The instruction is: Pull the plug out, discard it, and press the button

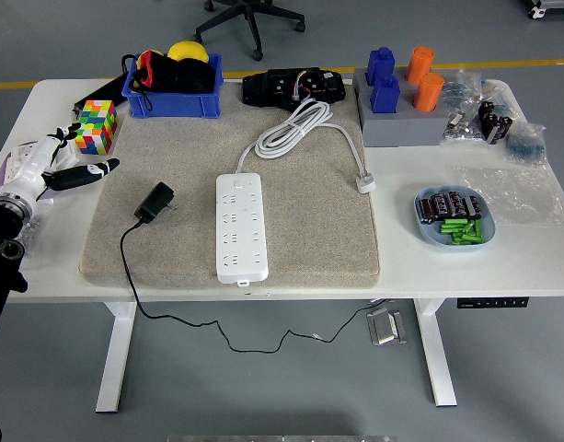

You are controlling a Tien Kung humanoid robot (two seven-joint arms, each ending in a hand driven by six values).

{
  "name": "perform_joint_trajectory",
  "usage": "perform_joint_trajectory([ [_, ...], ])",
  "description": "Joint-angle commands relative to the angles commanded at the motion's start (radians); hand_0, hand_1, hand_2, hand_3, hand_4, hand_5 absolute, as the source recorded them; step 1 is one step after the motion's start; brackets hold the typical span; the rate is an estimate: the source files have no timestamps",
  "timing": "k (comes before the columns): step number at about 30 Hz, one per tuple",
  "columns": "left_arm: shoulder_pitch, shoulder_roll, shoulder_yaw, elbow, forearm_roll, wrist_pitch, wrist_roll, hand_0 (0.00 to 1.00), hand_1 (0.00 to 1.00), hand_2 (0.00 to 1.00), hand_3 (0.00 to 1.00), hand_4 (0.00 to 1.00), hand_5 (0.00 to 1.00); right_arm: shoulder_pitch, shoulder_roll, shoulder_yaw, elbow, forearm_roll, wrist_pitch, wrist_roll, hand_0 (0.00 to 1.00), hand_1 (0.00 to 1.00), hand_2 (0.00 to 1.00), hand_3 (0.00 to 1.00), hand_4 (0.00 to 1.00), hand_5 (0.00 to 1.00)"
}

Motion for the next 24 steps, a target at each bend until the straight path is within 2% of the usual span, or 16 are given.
perform_joint_trajectory([
  [24,0.005,0.001,-0.008,-0.039,0.003,-0.004,-0.011,0.933,0.965,0.943,0.977,0.840,0.307,-0.001,0.001,0.004,0.000,-0.001,-0.001,0.000,0.767,0.729,0.724,0.713,0.883,0.658],
])
